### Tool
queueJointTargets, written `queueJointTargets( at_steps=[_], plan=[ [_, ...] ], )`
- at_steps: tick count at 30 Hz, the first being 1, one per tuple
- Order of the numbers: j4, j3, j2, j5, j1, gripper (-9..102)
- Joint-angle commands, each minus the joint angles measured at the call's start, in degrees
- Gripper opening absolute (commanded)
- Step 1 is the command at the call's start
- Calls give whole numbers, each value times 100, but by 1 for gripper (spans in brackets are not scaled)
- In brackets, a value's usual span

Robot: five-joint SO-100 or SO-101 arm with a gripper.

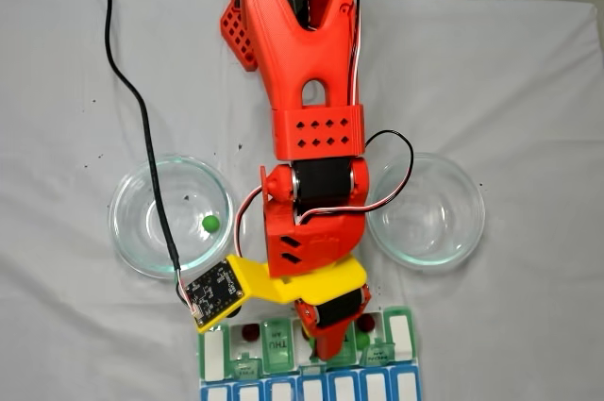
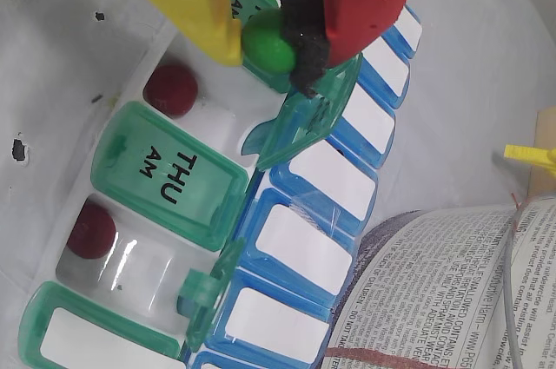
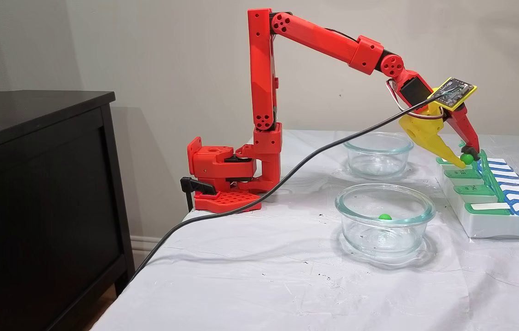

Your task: Sort medicines into box.

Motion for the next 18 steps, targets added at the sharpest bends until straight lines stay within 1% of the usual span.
queueJointTargets(
  at_steps=[1,8,15,16,18],
  plan=[
    [-9,-334,105,35,9,0],
    [-299,-404,-255,0,105,0],
    [-571,-369,-229,-105,185,0],
    [-668,-308,-211,-220,185,1],
    [-738,-255,-211,-316,193,8]
  ],
)
